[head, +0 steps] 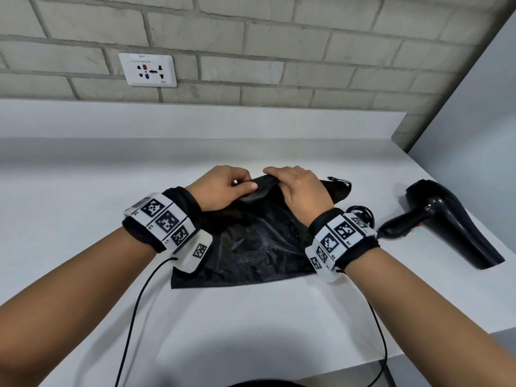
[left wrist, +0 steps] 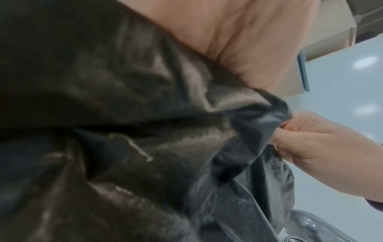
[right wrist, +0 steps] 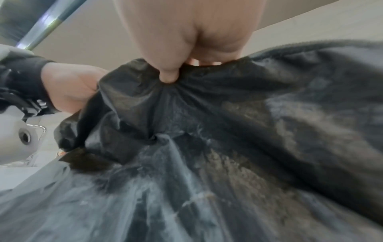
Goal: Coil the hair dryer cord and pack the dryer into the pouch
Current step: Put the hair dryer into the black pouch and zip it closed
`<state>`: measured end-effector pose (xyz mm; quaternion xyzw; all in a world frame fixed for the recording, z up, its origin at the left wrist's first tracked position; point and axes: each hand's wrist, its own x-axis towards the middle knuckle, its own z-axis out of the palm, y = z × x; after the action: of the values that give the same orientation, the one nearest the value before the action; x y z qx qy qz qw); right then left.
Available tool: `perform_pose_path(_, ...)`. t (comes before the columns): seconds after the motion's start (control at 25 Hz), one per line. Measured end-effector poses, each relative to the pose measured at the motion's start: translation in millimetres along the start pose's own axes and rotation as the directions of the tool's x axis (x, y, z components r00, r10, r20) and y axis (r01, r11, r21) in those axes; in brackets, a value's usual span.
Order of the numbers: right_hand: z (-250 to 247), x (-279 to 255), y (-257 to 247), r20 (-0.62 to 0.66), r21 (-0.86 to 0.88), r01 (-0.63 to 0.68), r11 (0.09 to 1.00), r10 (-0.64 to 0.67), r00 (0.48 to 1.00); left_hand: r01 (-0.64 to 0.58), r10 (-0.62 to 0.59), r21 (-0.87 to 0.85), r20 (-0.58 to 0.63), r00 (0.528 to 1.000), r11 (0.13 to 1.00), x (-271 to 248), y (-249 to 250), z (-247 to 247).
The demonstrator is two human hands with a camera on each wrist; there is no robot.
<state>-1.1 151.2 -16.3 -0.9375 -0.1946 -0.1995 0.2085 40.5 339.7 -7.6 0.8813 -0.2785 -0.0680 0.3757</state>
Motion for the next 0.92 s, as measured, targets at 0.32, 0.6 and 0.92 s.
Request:
perform_pose_path(0.32, -0.2, -24.5, 3.5, -0.205, -0.071, 0.202, 0.977, -0.213, 0.955, 0.036, -0.204, -0.312, -0.523, 0.828, 0.949, 29.2, 5.8, -21.2)
perform_pose_path(0.6, -22.0, -1.5, -3.6, -0.104, -0.032, -0.185, 0.982, 0.181, 0.978, -0.338, 0.268, -0.125, -0.388, 0.882, 0.933, 12.2, 37.1, -0.4)
perform_pose_path(0.92, -1.9, -30.2, -2.1, -0.063, -0.273, 0.207, 0.94, -0.232, 0.971, 0.017, -0.226, -0.275, -0.754, 0.617, 0.961, 30.8, 17.9, -36.9)
